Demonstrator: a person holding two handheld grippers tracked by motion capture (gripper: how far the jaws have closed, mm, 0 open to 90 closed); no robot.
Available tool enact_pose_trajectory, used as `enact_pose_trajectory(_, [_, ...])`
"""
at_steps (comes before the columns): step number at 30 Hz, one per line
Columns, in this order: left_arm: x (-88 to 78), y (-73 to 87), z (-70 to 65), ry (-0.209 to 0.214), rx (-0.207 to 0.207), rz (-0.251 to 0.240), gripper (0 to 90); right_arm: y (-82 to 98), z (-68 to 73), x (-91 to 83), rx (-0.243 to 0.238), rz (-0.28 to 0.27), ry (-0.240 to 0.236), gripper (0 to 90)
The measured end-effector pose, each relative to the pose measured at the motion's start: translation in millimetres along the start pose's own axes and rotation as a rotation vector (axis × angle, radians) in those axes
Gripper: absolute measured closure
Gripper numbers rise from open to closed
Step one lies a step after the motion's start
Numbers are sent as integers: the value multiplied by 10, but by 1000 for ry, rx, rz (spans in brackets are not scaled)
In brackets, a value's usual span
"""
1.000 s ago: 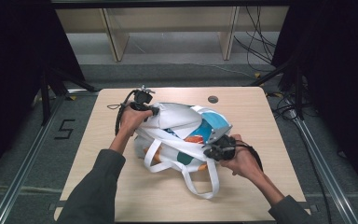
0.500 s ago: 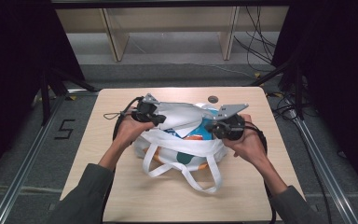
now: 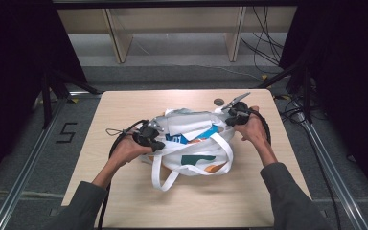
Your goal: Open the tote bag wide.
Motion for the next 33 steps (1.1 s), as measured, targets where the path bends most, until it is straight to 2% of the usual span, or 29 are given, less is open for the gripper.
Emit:
enact_pose_trajectory(1, [9, 33, -6, -1, 10, 2, 893, 78, 12, 97, 14, 18, -7, 900])
enact_pose_trajectory(2, [32, 60, -27, -6, -5, -2, 893, 158, 42, 175, 23, 40, -18, 900])
enact_pose_trajectory(4, [36, 64, -30, -4, 2, -4, 893, 238, 87, 254, 35, 59, -22, 900])
enact_pose_trajectory(5, [10, 52, -26, 3, -5, -2, 893, 218, 76, 226, 9, 58, -6, 900])
enact_pose_trajectory(7, [-7, 32, -17, 7, -2, -6, 883, 193, 79, 180, 3, 58, 8, 900])
enact_pose_trajectory(8, [-39, -49, 16, -15, 3, -27, 866, 22, 46, -21, -18, -14, 19, 900])
enact_pose_trajectory(9, [-46, -114, 25, -27, -10, -51, 858, -51, 53, -102, -5, -50, 3, 900])
enact_pose_trajectory(10, [-46, -114, 25, -27, -10, -51, 857, -157, 74, -197, 19, -118, -5, 900])
enact_pose_trajectory(11, [-34, -278, 35, -28, -16, -93, 858, -270, 125, -329, 43, -171, -25, 900])
enact_pose_trajectory(12, [-18, -360, 38, -31, -4, -95, 858, -336, 164, -387, 33, -203, -38, 900])
enact_pose_trajectory(13, [-18, -360, 38, -31, -4, -95, 857, -336, 164, -387, 33, -203, -38, 900])
enact_pose_trajectory(14, [63, -511, 7, -23, 13, -90, 858, -473, 380, -514, 0, -259, -101, 900])
enact_pose_trajectory(15, [63, -511, 7, -23, 13, -90, 858, -473, 380, -514, 0, -259, -101, 900])
enact_pose_trajectory(16, [139, -590, -25, -12, 16, -84, 858, -513, 460, -528, -44, -279, -131, 900])
enact_pose_trajectory(17, [255, -683, -58, -5, 25, -72, 857, -530, 758, -533, -104, -266, -191, 900])
enact_pose_trajectory(18, [324, -736, -82, 3, 17, -79, 857, -523, 804, -521, -117, -260, -195, 900])
enact_pose_trajectory(20, [446, -800, -109, 15, 26, -68, 856, -460, 975, -459, -159, -227, -229, 900])
enact_pose_trajectory(21, [514, -817, -104, 5, 30, -63, 856, -395, 1048, -440, -155, -182, -231, 900])
enact_pose_trajectory(22, [580, -821, -78, -10, 31, -51, 856, -341, 1092, -405, -199, -161, -237, 900])
enact_pose_trajectory(23, [580, -821, -78, -10, 31, -51, 865, -341, 1092, -405, -199, -161, -237, 900])
enact_pose_trajectory(24, [690, -845, 3, -47, 14, -50, 874, -170, 1231, -386, -227, -97, -265, 900])
enact_pose_trajectory(25, [690, -845, 3, -47, 14, -50, 885, -170, 1231, -386, -227, -97, -265, 900])
enact_pose_trajectory(26, [762, -882, 112, -87, 4, -51, 891, -43, 1317, -396, -285, -73, -291, 900])
enact_pose_trajectory(28, [834, -896, 235, -144, 20, -33, 892, 77, 1377, -408, -289, -51, -306, 900])
enact_pose_trajectory(29, [870, -901, 295, -168, 18, -23, 892, 143, 1406, -415, -275, -38, -303, 900])
enact_pose_trajectory(30, [870, -901, 295, -168, 18, -23, 892, 143, 1406, -415, -275, -38, -303, 900])
enact_pose_trajectory(31, [928, -901, 464, -246, 31, 3, 893, 253, 1446, -401, -280, -21, -332, 900])
enact_pose_trajectory(32, [962, -890, 550, -282, 19, 9, 894, 307, 1484, -409, -246, -1, -330, 900])
enact_pose_trajectory(33, [994, -858, 613, -303, -1, 27, 894, 324, 1477, -380, -288, -18, -333, 900])
Point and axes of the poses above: each handheld gripper's, and its own axes: x roughly forward along the jaws, y roughly out of its underside, z roughly to its left, the point moved 9 cm from there along x, roughly forward along the jaws, and after that the axes turned 13 degrees about -z, right-handed, at the moved point
